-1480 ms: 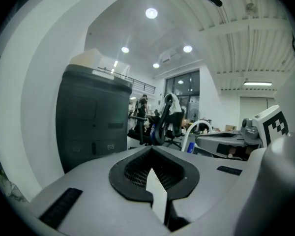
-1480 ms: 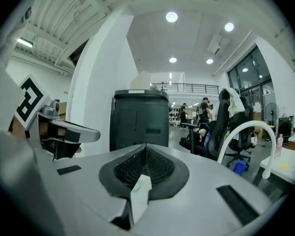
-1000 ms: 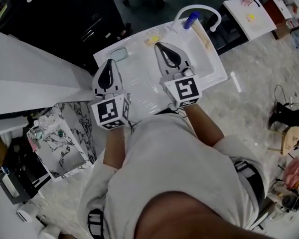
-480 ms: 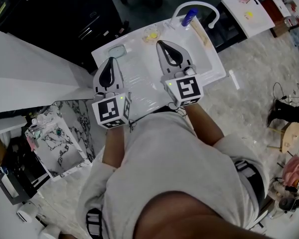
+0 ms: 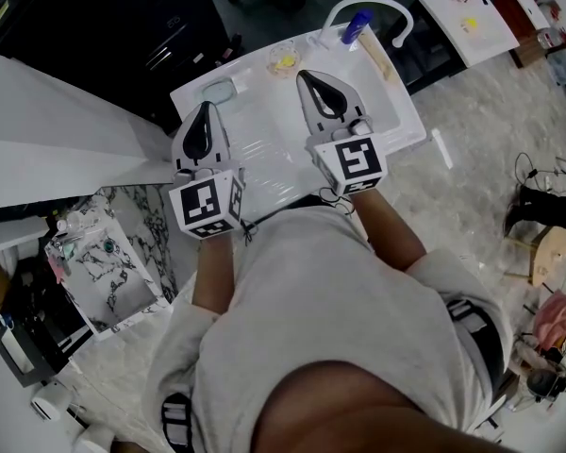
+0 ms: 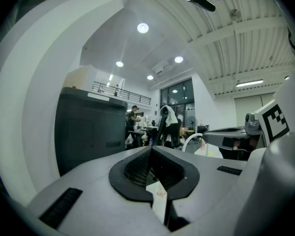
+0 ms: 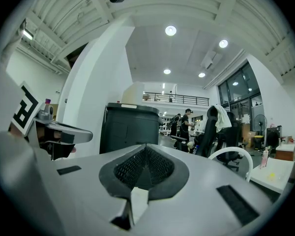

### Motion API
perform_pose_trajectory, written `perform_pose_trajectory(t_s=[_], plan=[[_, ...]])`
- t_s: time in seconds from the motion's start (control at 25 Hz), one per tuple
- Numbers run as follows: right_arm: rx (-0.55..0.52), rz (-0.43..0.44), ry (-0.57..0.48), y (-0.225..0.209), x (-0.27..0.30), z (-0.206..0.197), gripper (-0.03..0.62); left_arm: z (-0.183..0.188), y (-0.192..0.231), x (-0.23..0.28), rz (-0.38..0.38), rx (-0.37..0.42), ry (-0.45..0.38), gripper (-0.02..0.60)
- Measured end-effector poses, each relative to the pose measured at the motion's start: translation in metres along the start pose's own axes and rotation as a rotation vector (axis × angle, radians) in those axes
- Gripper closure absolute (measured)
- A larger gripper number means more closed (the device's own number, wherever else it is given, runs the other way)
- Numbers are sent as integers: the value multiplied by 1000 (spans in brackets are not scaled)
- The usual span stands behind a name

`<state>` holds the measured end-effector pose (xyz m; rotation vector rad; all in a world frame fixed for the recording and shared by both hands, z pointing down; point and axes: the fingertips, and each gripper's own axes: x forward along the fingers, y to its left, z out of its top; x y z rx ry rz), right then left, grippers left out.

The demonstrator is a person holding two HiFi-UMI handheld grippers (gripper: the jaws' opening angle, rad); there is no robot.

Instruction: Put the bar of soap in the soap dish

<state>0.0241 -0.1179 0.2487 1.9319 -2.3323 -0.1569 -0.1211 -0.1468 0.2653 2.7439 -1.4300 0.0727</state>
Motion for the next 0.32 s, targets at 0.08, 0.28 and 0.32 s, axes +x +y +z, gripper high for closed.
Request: perform_pose_trajectory(t_s=[0.08,0.28,0.32], plan=[[0,2,4,0,-1,-1,594,-2,0,-1,1,-4,3,563],[-4,3,8,2,-3,-3,594,-5,2,-3,0,-23,9,564],[-4,2,8,3,-4,-3,594,-6,3,-4,0,-27,11,563]])
